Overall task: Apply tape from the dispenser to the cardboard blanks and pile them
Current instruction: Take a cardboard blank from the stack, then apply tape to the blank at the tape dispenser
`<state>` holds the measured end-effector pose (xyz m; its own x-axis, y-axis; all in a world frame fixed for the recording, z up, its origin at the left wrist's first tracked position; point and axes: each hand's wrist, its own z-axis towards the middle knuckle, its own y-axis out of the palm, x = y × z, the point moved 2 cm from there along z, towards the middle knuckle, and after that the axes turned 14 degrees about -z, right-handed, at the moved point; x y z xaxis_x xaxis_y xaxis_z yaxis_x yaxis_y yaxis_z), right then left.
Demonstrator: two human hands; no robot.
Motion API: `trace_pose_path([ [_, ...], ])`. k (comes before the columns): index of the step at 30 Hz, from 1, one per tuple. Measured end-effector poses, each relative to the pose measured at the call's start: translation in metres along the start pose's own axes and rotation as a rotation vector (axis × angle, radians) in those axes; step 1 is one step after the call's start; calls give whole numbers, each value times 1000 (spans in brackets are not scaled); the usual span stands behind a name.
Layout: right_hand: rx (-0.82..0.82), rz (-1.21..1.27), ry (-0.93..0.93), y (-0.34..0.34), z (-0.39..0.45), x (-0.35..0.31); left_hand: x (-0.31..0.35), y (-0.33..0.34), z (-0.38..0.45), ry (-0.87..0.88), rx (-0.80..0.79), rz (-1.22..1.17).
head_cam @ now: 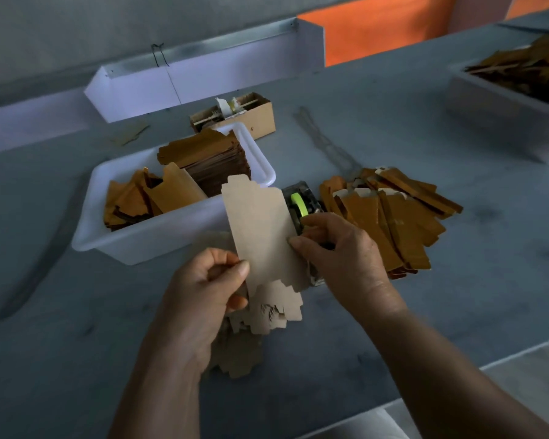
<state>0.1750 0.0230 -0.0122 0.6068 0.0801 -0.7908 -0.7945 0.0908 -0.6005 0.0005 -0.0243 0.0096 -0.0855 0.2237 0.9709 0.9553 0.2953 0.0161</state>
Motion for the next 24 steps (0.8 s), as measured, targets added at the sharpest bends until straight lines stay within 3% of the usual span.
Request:
trace_pose_path([
  [4,-50,158,23,-6,-1,2,3,6,-3,-34,-69,-95],
  [6,-37,106,-18,-9,-4,1,5,13,-5,-46,-111,-132],
  [13,48,-86,-159,-19,-16,-2,-1,35,-8,46,15,-124],
  [19,-357,344,23,-17,-20,6,-6,38,-7,44,-13,-125],
  [24,-409,336,67,-15,-23,12,-10,37,-6,48,-37,-85],
])
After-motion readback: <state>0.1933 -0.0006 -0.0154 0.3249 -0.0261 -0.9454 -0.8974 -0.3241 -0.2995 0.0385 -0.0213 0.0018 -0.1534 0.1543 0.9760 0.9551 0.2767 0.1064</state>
